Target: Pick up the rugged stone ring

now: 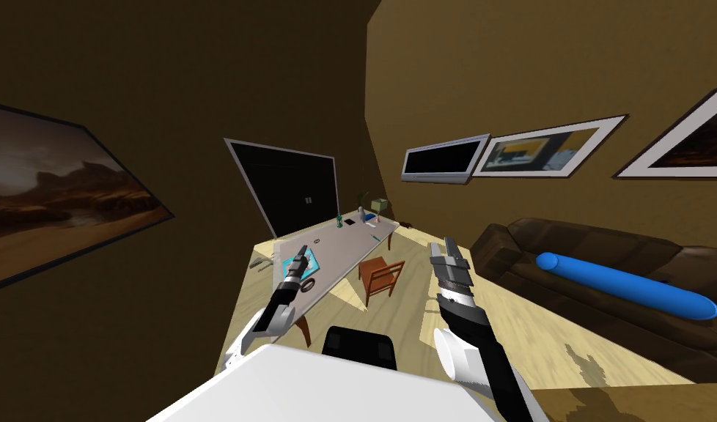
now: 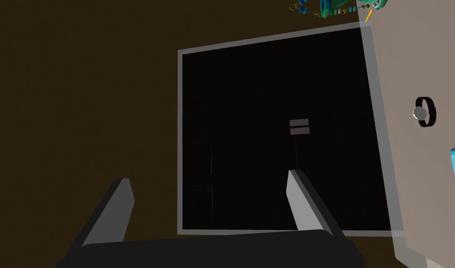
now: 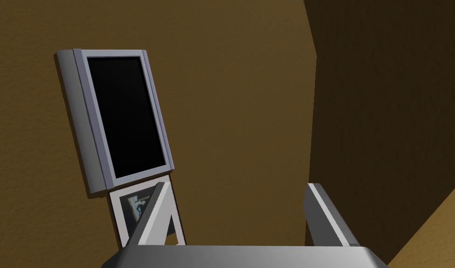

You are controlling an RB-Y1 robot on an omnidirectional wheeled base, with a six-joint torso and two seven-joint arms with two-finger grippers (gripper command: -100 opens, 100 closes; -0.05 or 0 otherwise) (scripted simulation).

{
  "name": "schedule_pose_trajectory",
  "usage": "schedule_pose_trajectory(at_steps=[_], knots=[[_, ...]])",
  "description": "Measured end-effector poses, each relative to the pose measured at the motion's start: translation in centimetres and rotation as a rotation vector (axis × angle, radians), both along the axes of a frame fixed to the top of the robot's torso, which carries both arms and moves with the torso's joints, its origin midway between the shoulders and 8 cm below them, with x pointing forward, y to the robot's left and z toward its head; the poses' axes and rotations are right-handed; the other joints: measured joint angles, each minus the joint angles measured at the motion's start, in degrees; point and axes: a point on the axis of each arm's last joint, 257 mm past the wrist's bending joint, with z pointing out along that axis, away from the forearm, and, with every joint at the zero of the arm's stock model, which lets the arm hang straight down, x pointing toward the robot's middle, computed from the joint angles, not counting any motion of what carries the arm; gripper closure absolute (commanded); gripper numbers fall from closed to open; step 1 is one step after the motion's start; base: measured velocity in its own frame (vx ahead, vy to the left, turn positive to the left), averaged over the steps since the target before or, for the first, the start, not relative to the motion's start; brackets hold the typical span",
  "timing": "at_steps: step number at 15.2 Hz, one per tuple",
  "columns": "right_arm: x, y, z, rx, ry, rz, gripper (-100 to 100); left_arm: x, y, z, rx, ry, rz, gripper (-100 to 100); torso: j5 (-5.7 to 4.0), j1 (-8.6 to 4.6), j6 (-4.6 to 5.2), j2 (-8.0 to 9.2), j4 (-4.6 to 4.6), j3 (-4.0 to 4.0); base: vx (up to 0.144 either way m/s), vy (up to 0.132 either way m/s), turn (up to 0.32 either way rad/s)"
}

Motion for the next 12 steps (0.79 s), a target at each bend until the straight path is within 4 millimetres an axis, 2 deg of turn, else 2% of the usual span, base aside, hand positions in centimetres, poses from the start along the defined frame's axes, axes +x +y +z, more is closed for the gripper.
schedule_pose_trajectory(at_steps=[6, 12], knots=[[0.0, 0.0, 0.0, 0.000, 0.000, 0.000, 0, 0.3, 1.7, -5.5, -0.006, 0.131, 0.042, -100, -0.01, -0.02, 0.00, -0.02, 0.00, -0.01, 0.006, -0.018, -0.008], [0.0, 0.0, 0.0, 0.000, 0.000, 0.000, 0, -0.2, 2.6, -11.1, -0.016, 0.254, 0.076, -100, 0.00, 0.01, 0.00, -0.02, -0.01, -0.01, 0.010, -0.011, -0.009]])
